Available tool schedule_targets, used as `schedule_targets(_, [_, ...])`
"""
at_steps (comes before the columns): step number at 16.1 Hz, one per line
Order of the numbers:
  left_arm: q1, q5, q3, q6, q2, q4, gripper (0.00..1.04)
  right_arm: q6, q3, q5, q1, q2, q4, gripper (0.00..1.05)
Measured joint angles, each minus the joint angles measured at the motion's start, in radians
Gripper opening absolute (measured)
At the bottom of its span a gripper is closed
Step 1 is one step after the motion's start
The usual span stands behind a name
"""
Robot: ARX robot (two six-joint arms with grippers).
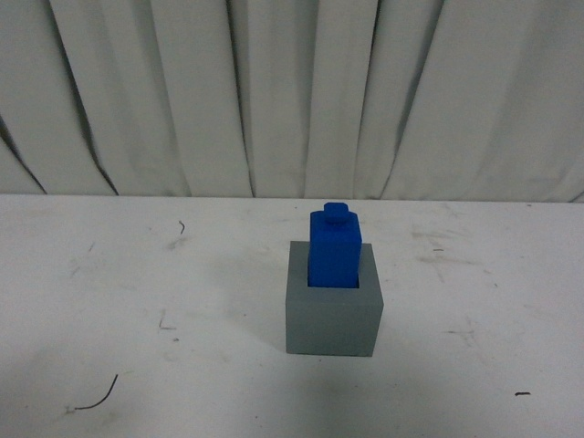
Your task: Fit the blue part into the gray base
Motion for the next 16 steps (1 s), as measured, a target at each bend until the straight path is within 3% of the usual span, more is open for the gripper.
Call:
schedule_targets(4, [0.0,0.0,0.0,0.0,0.0,0.0,0.98,0.0,0.0,0.0,0.0,0.0,0.001,0.05])
schedule_targets(7, [0.0,0.0,0.0,0.0,0.0,0.0,0.98,0.0,0.0,0.0,0.0,0.0,0.001,0.39])
schedule_targets(10, [0.0,0.0,0.0,0.0,0.0,0.0,0.98,0.0,0.0,0.0,0.0,0.001,0.001,0.65])
schedule_targets(12, [0.0,0.0,0.0,0.0,0.0,0.0,0.98,0.002,0.0,0.0,0.0,0.001,0.001,0.97])
schedule_targets(16, [0.0,0.0,0.0,0.0,0.0,0.0,0.98,0.003,0.0,0.0,0.0,0.0,0.001,0.98])
